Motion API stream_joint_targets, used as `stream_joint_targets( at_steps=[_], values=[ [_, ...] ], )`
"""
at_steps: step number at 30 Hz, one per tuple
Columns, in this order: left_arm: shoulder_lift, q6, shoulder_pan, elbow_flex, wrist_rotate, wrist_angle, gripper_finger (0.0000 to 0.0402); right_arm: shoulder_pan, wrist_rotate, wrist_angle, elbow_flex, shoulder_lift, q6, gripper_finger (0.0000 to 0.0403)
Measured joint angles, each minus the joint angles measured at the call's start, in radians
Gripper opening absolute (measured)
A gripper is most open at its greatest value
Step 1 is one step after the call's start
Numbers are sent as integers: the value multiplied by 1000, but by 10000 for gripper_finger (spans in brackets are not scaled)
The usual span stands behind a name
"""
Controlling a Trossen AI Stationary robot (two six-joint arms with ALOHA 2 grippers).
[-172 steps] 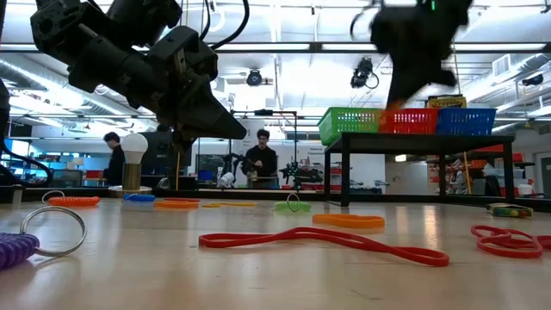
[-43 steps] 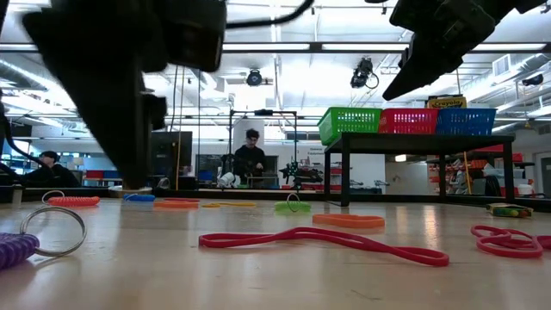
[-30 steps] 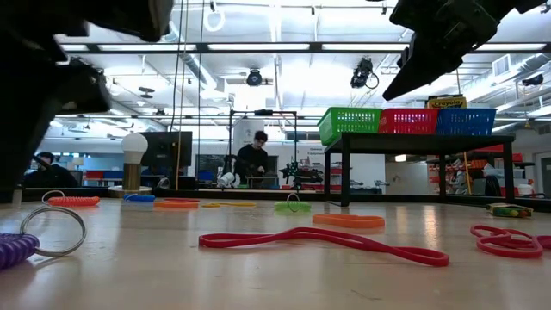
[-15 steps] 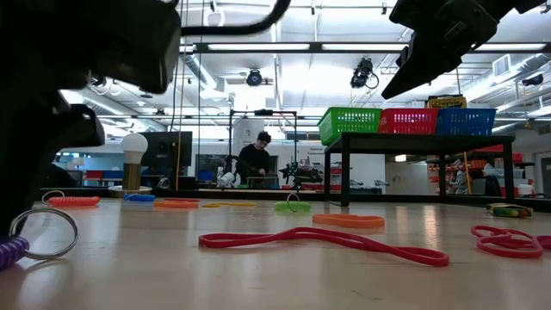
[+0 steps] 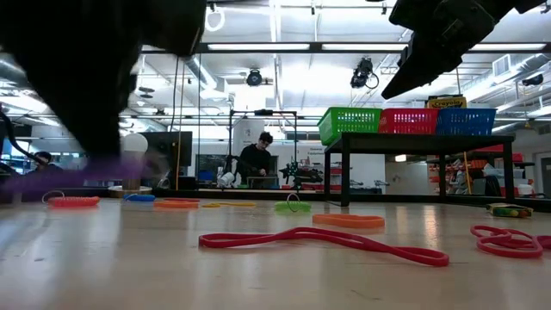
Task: Pick & Place Office Desk Supplies
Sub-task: Put the purple spring keychain into the green bin
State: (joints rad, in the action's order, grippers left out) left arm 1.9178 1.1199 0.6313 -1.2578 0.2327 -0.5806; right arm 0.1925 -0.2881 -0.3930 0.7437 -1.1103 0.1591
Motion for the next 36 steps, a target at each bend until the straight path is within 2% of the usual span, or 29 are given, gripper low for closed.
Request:
stream_joint_targets(
  at_steps=[7, 14, 19, 22, 27, 32, 36],
  values=[
    [-88, -46, -52, 0, 105, 5, 7, 0, 0, -1, 0, 0, 48, 7],
    [-107, -92, -76, 4, 134, 68, 7, 0, 0, -3, 0, 0, 94, 7],
    [-122, -55, -78, 163, 135, 381, 7, 1, 0, -9, 0, 0, 122, 7],
    [-147, -44, -97, 237, 188, 479, 7, 5, 1, -10, 0, 2, 156, 7],
    [-162, -106, -178, 288, 238, 621, 7, 29, 32, -18, 2, 16, 242, 7],
    [-162, -153, -277, 345, 259, 824, 7, 50, 35, -29, 2, 20, 395, 7],
    [-162, -162, -354, 398, 261, 1005, 7, 51, 64, -22, 2, 16, 621, 8]
  ],
)
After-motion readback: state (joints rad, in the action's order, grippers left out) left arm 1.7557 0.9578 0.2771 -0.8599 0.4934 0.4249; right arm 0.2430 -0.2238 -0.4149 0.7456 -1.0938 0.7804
